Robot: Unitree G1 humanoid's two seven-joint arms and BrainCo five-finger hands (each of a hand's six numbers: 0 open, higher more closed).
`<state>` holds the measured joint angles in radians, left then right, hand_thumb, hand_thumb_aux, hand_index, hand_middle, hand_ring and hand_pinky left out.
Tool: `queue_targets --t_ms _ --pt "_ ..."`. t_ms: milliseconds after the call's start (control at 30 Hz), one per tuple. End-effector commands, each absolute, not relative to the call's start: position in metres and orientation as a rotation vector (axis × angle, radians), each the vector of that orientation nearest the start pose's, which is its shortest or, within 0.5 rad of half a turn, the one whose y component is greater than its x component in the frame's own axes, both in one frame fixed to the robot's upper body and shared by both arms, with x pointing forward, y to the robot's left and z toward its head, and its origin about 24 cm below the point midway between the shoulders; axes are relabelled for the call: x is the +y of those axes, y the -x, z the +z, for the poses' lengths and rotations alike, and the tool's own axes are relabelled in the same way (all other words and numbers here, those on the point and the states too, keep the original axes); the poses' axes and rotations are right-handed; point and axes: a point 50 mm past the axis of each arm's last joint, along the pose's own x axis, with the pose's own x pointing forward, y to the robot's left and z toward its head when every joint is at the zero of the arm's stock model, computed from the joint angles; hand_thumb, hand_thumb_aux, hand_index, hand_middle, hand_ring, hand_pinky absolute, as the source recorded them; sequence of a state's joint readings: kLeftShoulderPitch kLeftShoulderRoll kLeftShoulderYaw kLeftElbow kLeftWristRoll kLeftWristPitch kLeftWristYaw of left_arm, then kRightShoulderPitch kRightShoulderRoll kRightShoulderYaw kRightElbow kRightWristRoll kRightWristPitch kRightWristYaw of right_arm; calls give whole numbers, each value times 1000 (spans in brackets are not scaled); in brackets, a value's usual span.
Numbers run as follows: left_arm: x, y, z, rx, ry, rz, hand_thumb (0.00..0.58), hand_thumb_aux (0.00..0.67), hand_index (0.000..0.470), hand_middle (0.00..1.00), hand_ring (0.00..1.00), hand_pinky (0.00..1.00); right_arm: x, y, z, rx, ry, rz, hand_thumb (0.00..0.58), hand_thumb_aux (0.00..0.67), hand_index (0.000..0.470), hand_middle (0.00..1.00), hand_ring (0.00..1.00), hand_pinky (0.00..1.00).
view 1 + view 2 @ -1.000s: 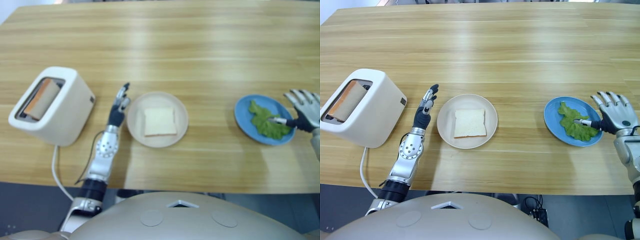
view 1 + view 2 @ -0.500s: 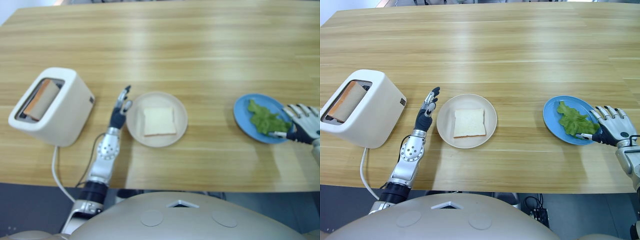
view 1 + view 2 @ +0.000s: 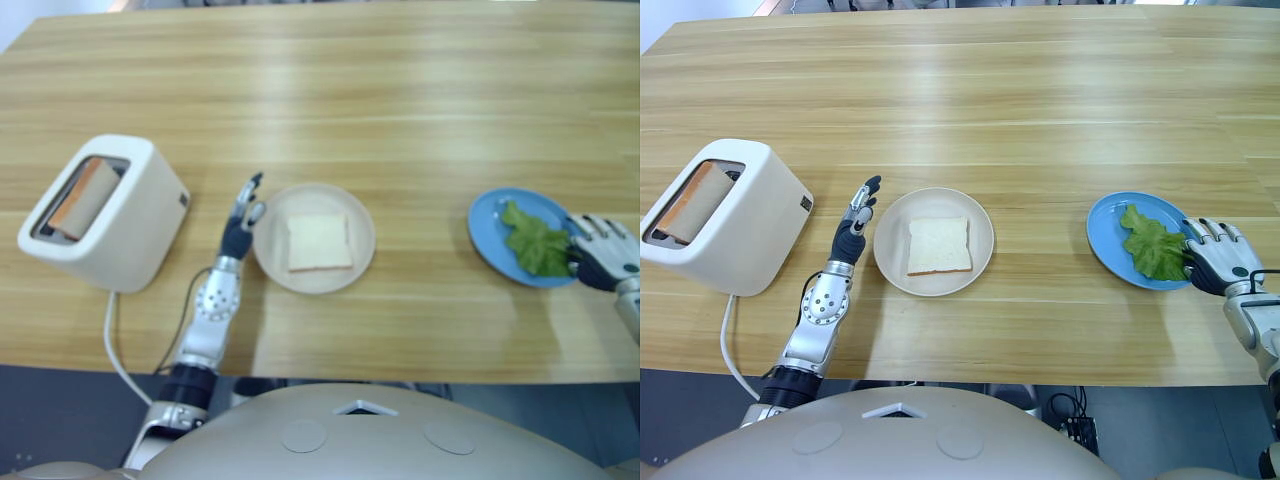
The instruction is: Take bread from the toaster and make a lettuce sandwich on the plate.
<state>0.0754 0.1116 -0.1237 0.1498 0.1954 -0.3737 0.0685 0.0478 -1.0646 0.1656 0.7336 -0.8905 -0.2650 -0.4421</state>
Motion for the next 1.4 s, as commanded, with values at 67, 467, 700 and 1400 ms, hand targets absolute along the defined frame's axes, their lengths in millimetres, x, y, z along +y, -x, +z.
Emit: queue_targets --t_ms 67,467,700,1400 --pt "143 -227 18 -134 -292 -111 0 0 0 0 0 0 -404 -185 40 336 1902 127 580 670 460 0 0 0" --pt "146 -230 15 -122 -289 -99 0 0 0 0 0 0 -372 -202 79 24 1588 -16 580 670 460 1000 1000 1000" --pt "156 -235 16 -129 -297 -67 0 0 0 0 0 0 -329 -212 138 -272 1417 -70 580 670 460 1000 1000 1000" --pt "163 -243 5 -100 -261 -34 0 0 0 0 0 0 -201 -261 120 -482 959 225 580 670 460 1000 1000 1000"
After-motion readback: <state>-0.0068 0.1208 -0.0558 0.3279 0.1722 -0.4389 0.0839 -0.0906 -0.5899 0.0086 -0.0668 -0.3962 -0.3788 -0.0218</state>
